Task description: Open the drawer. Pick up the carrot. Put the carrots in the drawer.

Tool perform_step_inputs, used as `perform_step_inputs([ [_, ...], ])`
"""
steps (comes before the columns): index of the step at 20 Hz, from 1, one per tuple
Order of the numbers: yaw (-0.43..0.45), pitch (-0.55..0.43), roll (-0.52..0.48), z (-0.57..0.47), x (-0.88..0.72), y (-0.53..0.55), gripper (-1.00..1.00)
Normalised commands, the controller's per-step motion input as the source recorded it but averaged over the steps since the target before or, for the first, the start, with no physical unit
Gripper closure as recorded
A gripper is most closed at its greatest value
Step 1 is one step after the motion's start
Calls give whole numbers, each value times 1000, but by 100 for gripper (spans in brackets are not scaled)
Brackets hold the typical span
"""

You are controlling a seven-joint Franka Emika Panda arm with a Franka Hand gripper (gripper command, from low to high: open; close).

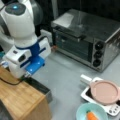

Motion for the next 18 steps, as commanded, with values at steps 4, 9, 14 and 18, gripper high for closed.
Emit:
perform_step_inputs([
  [4, 114, -98, -127, -58, -416, 23, -100],
  [9, 110, -73, -131, 14, -433, 8, -100],
  [14, 101, -77, -114, -144, -267, -42, -100],
  [18, 111, -116, -106, -235, -84, -88, -100],
])
